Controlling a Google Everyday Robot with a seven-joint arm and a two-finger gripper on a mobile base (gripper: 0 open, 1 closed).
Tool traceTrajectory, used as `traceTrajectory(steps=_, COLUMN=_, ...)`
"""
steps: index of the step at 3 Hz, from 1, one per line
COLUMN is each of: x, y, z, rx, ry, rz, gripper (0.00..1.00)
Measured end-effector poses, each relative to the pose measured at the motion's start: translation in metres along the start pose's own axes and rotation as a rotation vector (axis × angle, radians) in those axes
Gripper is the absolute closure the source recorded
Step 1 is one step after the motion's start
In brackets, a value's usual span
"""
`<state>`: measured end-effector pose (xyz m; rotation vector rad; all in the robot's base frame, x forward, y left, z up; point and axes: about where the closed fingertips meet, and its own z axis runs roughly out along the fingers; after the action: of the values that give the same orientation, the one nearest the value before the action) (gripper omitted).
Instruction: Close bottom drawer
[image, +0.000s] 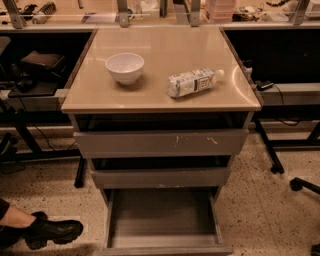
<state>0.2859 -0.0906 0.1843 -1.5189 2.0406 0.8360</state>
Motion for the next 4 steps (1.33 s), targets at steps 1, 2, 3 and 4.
traceTrajectory(steps=1, x=0.011, y=0.008, z=0.027, rx=-0.016, ry=-0.028, rz=0.046, gripper=0.0)
traceTrajectory(steps=2, x=0.011, y=0.008, z=0.027, rx=-0.016, ry=-0.028, rz=0.046, gripper=0.0)
traceTrajectory(steps=3, x=0.005, y=-0.003, z=0.027, rx=-0.02, ry=-0.047, rz=0.037, gripper=0.0)
traceTrajectory(steps=4, x=-0.028, y=-0.039, z=0.018, rx=-0.02, ry=-0.08, rz=0.005, gripper=0.0)
